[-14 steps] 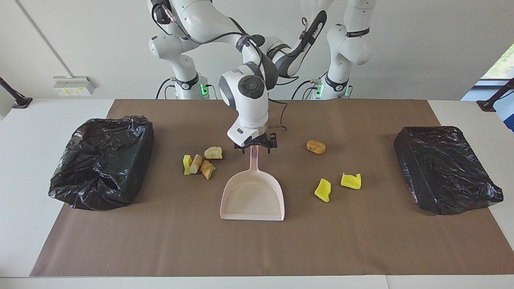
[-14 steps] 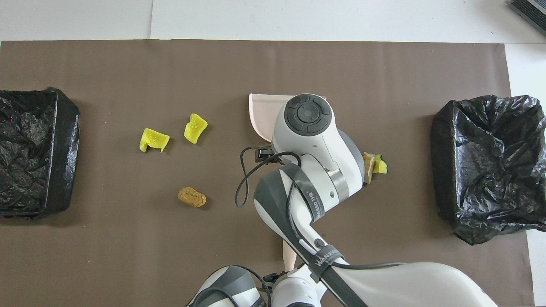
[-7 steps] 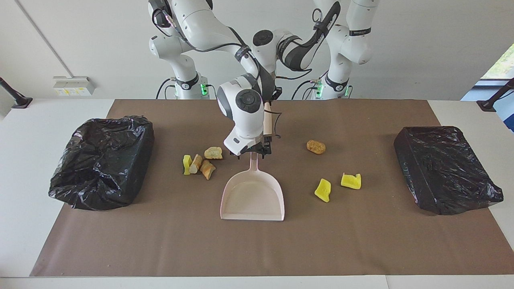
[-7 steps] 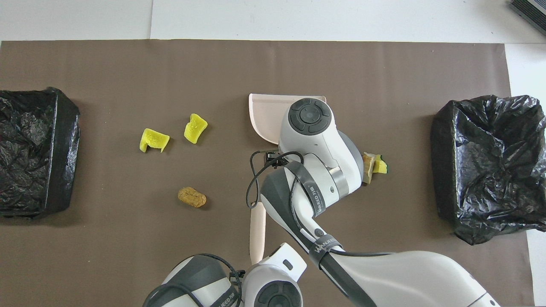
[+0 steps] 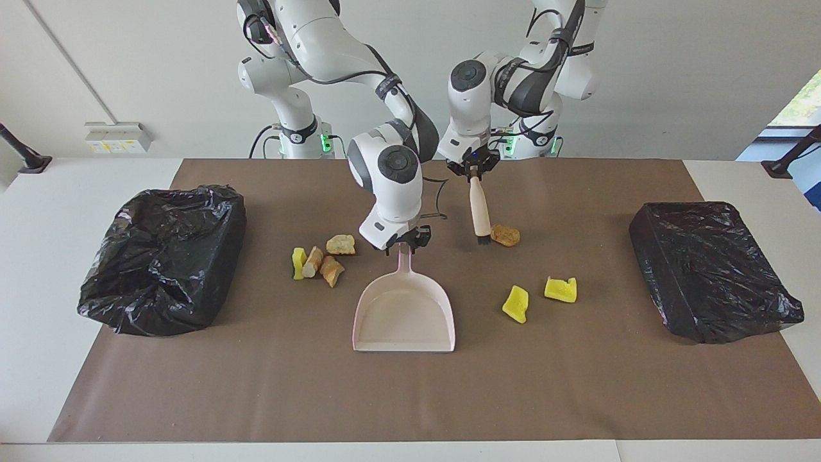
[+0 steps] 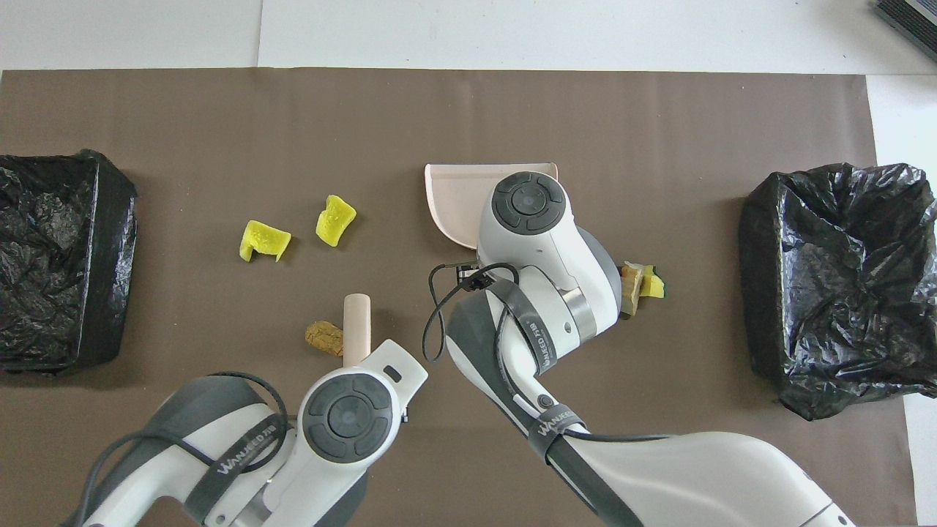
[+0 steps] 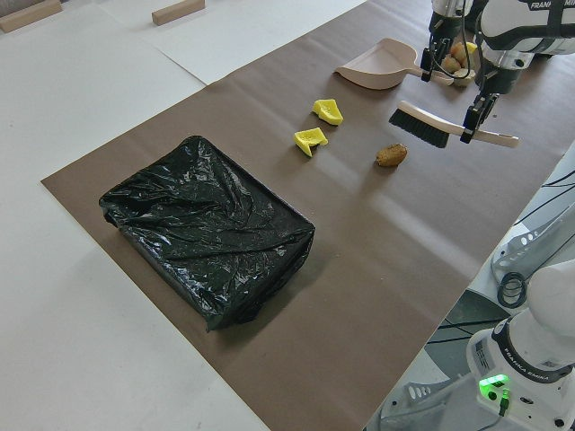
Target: Sweep and dump trash in bin
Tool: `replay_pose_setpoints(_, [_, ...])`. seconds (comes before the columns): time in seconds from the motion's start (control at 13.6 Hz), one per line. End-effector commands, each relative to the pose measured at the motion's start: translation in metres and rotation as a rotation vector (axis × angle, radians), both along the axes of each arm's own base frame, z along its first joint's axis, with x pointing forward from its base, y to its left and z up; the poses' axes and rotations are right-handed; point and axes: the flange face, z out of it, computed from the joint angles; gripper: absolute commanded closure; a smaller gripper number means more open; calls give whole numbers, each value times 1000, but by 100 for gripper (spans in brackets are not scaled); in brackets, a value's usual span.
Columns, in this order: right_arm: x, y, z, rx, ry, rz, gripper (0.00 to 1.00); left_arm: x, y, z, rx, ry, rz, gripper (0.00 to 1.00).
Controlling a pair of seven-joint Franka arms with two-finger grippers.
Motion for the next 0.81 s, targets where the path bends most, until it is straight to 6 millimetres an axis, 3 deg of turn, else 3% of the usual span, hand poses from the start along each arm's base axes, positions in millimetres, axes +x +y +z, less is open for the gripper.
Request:
replay_pose_setpoints(0.0, [2,-6,13,-16,-8,23,100,21,53,17,-6,-24,43,100])
replay_pose_setpoints(0.22, [4,-13,22,46,-3,396,100,52,97,9,-26,-79,135,100])
replay_pose_setpoints(0.44, [5,-45,62,76,-21,590,100,84,161,0,-59,-120,177,100])
replay_pose_setpoints(0.66, [-34,-67,82,75,-16,801,100,116,201,-23,-71,-139,189,100])
replay_pose_setpoints(0.74, [-44,-69,81,21,-37,955,100,130,212,-27,-72,-138,174,100])
